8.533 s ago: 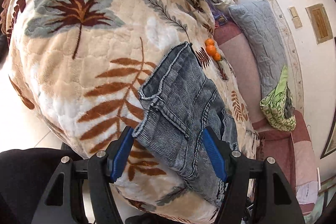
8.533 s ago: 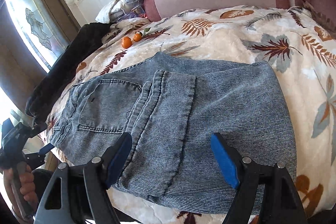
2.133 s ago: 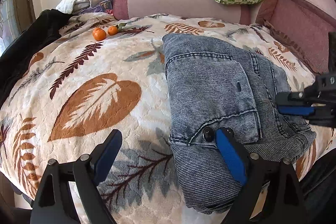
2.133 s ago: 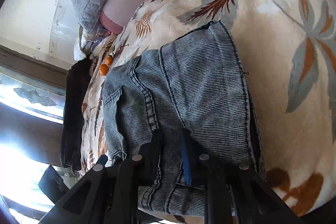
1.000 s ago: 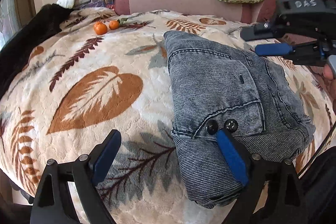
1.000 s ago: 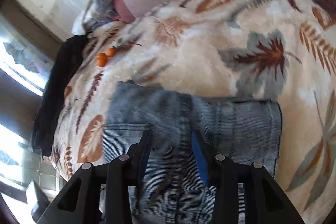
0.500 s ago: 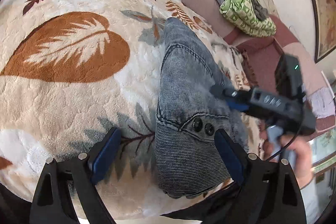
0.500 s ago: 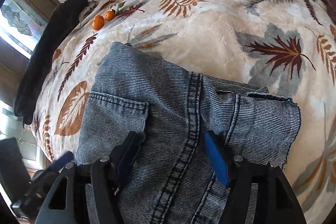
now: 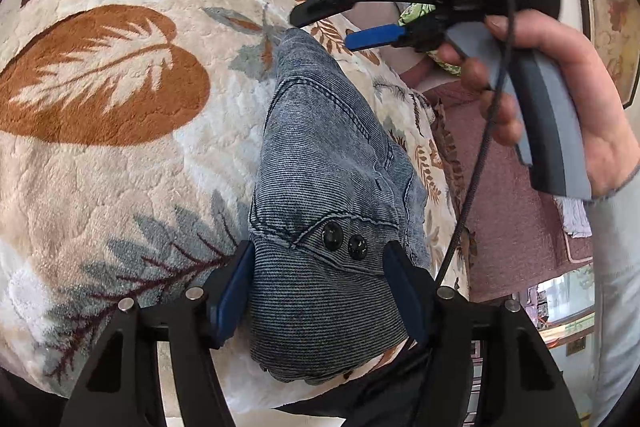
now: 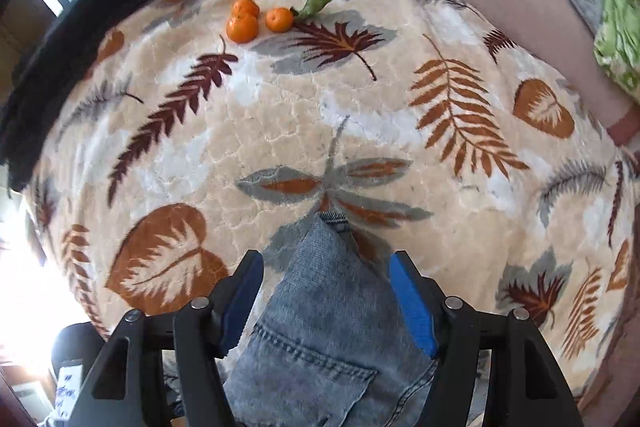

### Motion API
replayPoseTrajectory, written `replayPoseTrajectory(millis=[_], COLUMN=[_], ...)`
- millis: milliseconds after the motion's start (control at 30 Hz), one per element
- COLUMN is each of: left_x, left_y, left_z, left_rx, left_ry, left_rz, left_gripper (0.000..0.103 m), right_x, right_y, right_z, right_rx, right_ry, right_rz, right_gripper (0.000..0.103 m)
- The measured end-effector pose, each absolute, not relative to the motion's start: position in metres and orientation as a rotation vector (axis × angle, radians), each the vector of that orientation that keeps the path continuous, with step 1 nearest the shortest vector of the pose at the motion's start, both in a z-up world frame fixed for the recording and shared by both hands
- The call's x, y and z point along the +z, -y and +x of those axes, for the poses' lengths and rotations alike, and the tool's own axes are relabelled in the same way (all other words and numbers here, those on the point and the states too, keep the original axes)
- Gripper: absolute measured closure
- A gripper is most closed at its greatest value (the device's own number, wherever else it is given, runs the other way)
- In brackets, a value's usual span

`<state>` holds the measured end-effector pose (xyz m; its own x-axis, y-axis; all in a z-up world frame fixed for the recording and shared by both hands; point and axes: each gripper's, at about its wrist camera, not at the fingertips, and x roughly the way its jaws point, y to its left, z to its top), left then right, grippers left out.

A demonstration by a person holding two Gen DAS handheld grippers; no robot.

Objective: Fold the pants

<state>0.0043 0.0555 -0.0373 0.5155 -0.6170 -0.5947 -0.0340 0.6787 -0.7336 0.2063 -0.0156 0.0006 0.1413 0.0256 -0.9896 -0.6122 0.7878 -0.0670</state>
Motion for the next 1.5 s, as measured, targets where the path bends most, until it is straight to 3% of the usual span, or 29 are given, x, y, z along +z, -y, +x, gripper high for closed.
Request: replayPoseTrajectory(millis=[67, 100, 133, 167, 233, 367, 433, 467, 500, 533, 667, 800, 900, 967, 1033, 1200, 1300, 1367, 1500], left_x=[-0.036, -0.035, -0.033, -0.031, -0.024, -0.010, -0.017, -0.020, -0.022, -0.022, -0.021, 0.000, 0.005, -0.010, -0.040, -0.021, -0.026, -0.031, -0.006], left_y=[-0.050, -0.047, -0.043, -0.037, -0.030, -0.008, -0.002, 0.000, -0.001, -0.003, -0.015, -0.038, -0.043, -0.028, -0.015, -0.007, -0.013, -0.020, -0.048], left_z=[0.008, 0.009, 0.009, 0.010, 0.008, 0.005, 0.010, 0.011, 0.009, 0.008, 0.001, -0.013, -0.012, -0.006, 0.001, -0.015, -0.011, -0.007, -0.008], left_rx=[-0.390, -0.383, -0.364, -0.337, -0.326, -0.298, -0.266, -0.256, -0.257, -0.258, -0.271, -0.227, -0.258, -0.312, -0.331, -0.314, -0.317, -0.331, -0.318], left_ry=[-0.981, -0.979, -0.979, -0.979, -0.954, -0.895, -0.922, -0.933, -0.933, -0.936, -0.934, -0.788, -0.762, -0.862, -1.018, -0.874, -0.885, -0.925, -0.875], left_rz=[-0.742, -0.720, -0.677, -0.612, -0.566, -0.426, -0.383, -0.382, -0.402, -0.419, -0.491, -0.521, -0.532, -0.492, -0.459, -0.357, -0.388, -0.432, -0.519], left_gripper=[0.038, 0.039, 0.053, 0.065, 0.070, 0.073, 0.072, 0.071, 0.069, 0.065, 0.047, 0.044, 0.039, 0.027, 0.027, 0.027, 0.027, 0.027, 0.027], right_x=[-0.021, -0.030, -0.035, -0.035, -0.029, -0.009, -0.022, -0.024, -0.022, -0.016, 0.015, 0.034, 0.008, -0.027, -0.024, 0.020, -0.010, -0.042, -0.016], right_y=[0.009, 0.007, 0.006, 0.005, 0.010, 0.029, 0.041, 0.045, 0.051, 0.059, 0.101, 0.136, 0.145, 0.152, 0.158, 0.177, 0.196, 0.216, 0.253], right_z=[0.209, 0.208, 0.205, 0.201, 0.196, 0.191, 0.197, 0.199, 0.200, 0.203, 0.206, 0.174, 0.157, 0.153, 0.145, 0.120, 0.113, 0.119, 0.105], right_rx=[0.503, 0.529, 0.534, 0.546, 0.543, 0.507, 0.478, 0.459, 0.425, 0.393, 0.254, 0.412, 0.456, 0.382, 0.405, 0.402, 0.331, 0.342, 0.399], right_ry=[-1.440, -1.479, -1.487, -1.459, -1.405, -1.266, -1.292, -1.278, -1.239, -1.196, -1.061, -1.071, -1.158, -1.198, -1.148, -1.032, -1.128, -1.205, -1.116], right_rz=[-0.563, -0.573, -0.605, -0.636, -0.658, -0.595, -0.531, -0.509, -0.487, -0.445, -0.291, -0.089, -0.038, -0.138, -0.118, -0.030, -0.083, -0.025, 0.221], right_gripper=[0.037, 0.065, 0.082, 0.084, 0.089, 0.090, 0.090, 0.074, 0.051, 0.046, 0.042, 0.042, 0.039, 0.039, 0.039, 0.037, 0.020, 0.018, 0.018])
